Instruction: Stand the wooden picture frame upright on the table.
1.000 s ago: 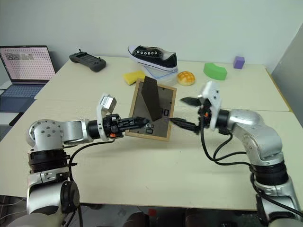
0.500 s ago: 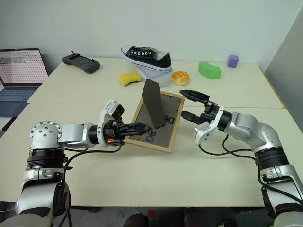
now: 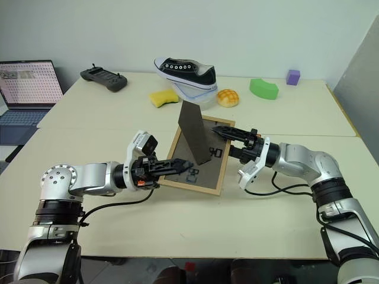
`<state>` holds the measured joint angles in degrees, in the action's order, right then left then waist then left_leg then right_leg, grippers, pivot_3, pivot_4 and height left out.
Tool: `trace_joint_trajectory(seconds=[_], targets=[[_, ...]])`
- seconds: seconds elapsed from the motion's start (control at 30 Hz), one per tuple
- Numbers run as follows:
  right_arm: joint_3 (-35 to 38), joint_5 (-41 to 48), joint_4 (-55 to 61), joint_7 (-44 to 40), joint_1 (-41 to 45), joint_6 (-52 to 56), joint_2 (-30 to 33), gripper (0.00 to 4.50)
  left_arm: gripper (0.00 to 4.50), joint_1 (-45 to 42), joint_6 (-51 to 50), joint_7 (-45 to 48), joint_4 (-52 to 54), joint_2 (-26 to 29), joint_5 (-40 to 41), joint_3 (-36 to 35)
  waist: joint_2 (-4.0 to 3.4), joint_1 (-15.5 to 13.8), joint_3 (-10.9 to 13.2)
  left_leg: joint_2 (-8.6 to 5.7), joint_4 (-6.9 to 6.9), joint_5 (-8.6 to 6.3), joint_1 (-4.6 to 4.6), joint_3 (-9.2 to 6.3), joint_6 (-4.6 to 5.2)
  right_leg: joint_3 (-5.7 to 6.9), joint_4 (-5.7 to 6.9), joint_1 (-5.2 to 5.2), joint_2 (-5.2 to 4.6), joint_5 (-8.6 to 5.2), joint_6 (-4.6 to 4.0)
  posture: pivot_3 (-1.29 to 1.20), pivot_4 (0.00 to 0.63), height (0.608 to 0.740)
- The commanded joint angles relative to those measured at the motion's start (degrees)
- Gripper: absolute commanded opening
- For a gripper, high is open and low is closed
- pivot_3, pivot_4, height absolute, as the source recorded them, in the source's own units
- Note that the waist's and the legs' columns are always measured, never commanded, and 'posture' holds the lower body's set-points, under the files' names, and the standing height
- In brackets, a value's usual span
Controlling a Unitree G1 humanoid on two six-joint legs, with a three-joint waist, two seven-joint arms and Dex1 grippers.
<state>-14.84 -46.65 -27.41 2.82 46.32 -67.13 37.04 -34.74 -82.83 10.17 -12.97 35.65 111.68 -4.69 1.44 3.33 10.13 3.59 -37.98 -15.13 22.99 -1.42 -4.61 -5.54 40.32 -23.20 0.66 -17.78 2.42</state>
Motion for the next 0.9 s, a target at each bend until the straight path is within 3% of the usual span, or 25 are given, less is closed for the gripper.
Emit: trace_joint_trajectory(seconds=[0.03,0.07,0.2,0.27,0.47,0.6,0.67,0.73,0.83,0.9], targets=[[0.97,2.64,0.76,1.06,2.73,-0.68,0.48,1.84,1.29,0.6,1.69,-0.23,2.51,1.46,1.32,1.29,0.0,0.0,0.0,0.0,0.0,0.0,0.0,0.0,0.0,0.0,0.0,0.0,0.0,0.0,0.0,0.0,0.15,0.74],[0.96,2.72,0.77,0.98,2.83,-0.67,0.48,1.59,1.29,0.68,1.88,-0.04,2.78,1.73,1.32,1.6,0.0,0.0,0.0,0.0,0.0,0.0,0.0,0.0,0.0,0.0,0.0,0.0,0.0,0.0,0.0,0.0,0.15,0.74],[0.94,2.36,0.84,1.12,2.93,-0.39,0.86,1.52,1.29,0.93,2.81,1.23,5.31,2.5,-0.82,2.05,0.0,0.01,0.0,-0.01,0.0,0.0,-0.01,0.0,0.0,0.0,0.0,0.0,0.01,0.0,0.0,0.0,0.15,0.74],[1.03,2.37,0.8,1.22,2.95,-0.27,0.92,1.52,1.99,0.99,3.48,2.64,5.69,2.63,-2.24,1.39,0.0,0.01,0.0,-0.01,0.0,0.0,-0.01,0.0,0.0,0.0,0.0,0.0,0.01,0.0,0.0,0.0,0.15,0.74],[1.51,5.44,-0.02,0.22,2.28,-1.58,2.74,1.33,3.27,-1.18,5.15,4.16,1.06,5.97,-4.7,-1.43,0.0,0.03,0.0,-0.01,0.0,0.0,-0.02,-0.01,0.0,0.0,0.01,0.01,0.02,0.0,0.0,0.0,0.15,0.74],[0.78,8.86,-2.83,-1.11,0.03,-2.87,4.0,1.33,4.08,0.01,6.99,5.26,4.9,7.49,-8.13,-3.95,0.0,0.02,0.0,-0.02,0.0,0.0,-0.02,0.01,0.01,-0.01,-0.01,0.01,0.01,0.0,0.0,0.0,0.15,0.74],[-0.71,15.44,-4.5,-4.66,-0.54,-1.73,3.24,1.33,4.43,0.66,9.24,5.17,7.11,8.09,-11.07,-6.06,0.0,0.03,0.0,-0.01,0.0,0.0,-0.01,0.02,0.01,-0.01,-0.02,0.02,0.01,0.0,0.0,0.0,0.15,0.74],[-4.51,29.83,-4.83,-16.92,-2.05,5.87,0.53,1.33,4.5,2.49,13.96,5.68,14.25,10.31,-19.73,-8.05,0.01,0.11,0.0,0.0,0.0,0.0,-0.01,0.03,0.01,-0.02,-0.01,0.02,0.01,0.0,0.0,0.0,0.15,0.74],[-5.42,50.53,0.23,-33.76,-4.85,25.52,-5.81,1.33,4.5,5.81,22.68,5.15,24.82,12.06,-34.81,-7.28,0.0,0.81,-0.01,0.12,0.05,0.0,-0.05,-0.02,0.01,0.0,0.0,0.06,0.03,0.01,-0.02,0.0,0.15,0.74],[-2.99,61.69,4.27,-39.46,-5.51,43.92,-10.33,1.33,4.5,8.83,28.64,6.68,31.4,13.35,-44.87,-4.87,-0.01,0.9,0.0,0.13,0.04,0.0,-0.05,-0.03,0.0,0.02,0.02,0.07,0.03,0.01,-0.02,0.0,0.15,0.74]])
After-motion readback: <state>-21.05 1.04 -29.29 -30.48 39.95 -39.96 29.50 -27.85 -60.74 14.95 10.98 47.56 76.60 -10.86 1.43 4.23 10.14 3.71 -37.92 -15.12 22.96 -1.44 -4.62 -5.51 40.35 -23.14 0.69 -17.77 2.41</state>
